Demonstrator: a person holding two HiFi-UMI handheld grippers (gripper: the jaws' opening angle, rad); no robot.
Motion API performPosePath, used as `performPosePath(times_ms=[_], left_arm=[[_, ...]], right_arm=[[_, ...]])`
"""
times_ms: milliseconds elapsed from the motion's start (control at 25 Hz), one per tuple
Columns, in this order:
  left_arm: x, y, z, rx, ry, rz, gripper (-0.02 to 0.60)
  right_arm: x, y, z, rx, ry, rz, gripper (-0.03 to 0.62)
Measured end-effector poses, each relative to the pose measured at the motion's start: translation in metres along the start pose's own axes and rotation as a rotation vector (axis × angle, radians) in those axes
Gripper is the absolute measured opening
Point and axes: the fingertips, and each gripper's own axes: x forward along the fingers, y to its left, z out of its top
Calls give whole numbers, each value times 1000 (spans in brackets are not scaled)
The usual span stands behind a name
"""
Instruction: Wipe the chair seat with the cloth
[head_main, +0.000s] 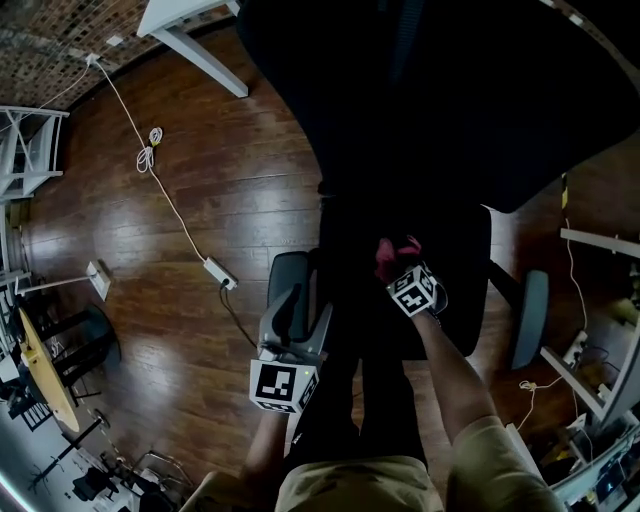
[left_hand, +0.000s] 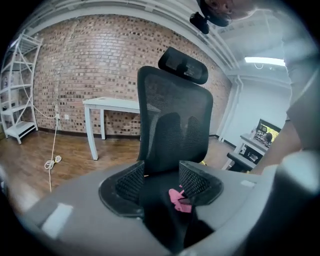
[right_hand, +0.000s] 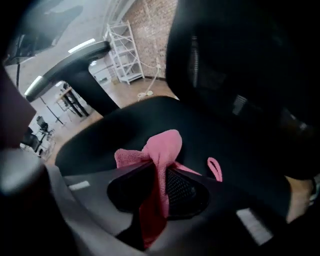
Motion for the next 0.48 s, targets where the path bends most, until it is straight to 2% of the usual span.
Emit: performPosePath(times_ms=[120,200,360,480], left_arm=[[4,-14,-6,5,-4,-47,206],[4,-17,-10,-1,-8,-60,204],[3,-18,-7,5,-14,-51,199],[-5,-14,-6,20,-19,-50,192]], right_arm=[[-49,-78,-73,96,94,-211,80],[-83,-111,-113,169,160,-322,78],[-112,-134,-159,245,267,-432,78],[-118,-136,-166,414,272,-522,78]])
